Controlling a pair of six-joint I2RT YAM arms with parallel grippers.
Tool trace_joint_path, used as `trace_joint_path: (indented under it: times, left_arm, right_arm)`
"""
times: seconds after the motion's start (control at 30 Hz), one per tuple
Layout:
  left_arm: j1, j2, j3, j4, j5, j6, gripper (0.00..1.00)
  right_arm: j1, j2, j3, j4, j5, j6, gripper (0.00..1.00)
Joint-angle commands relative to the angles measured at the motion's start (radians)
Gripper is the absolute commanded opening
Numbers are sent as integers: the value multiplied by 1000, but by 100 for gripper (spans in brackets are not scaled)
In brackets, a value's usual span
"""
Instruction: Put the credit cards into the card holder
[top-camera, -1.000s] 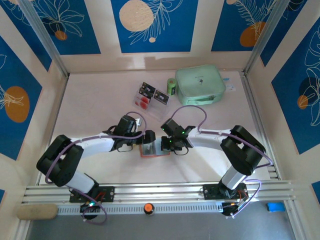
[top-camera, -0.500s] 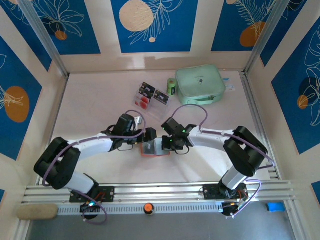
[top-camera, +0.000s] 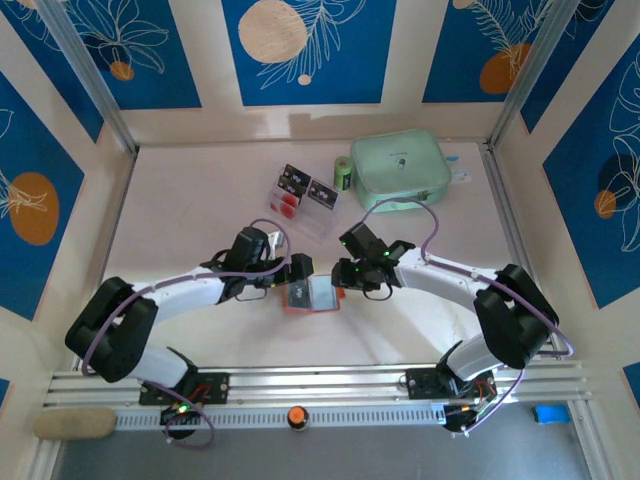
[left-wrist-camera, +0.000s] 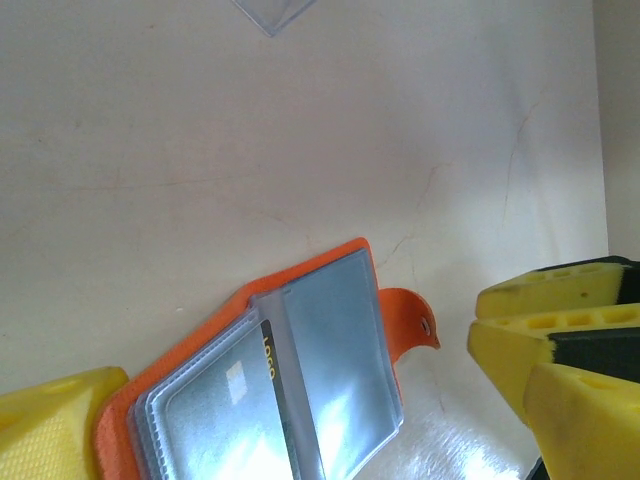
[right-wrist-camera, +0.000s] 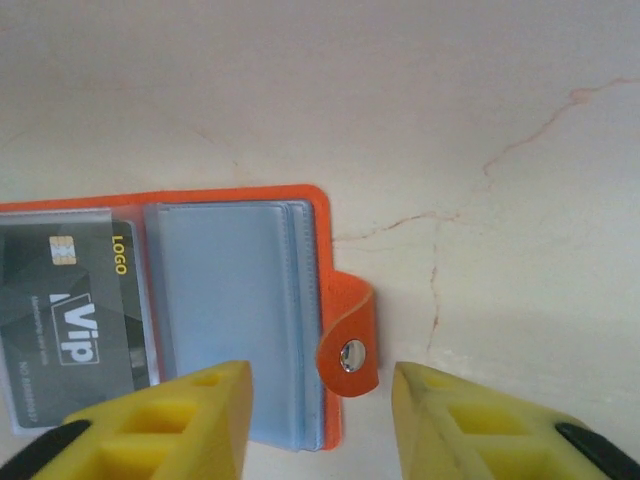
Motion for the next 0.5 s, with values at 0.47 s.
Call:
trace_joint_path:
  times: [0.47]
  left_arm:
    - [4,-34,20,5,20,-10,100]
  right_arm:
    - [-7,105,38,-10,3,-26,7]
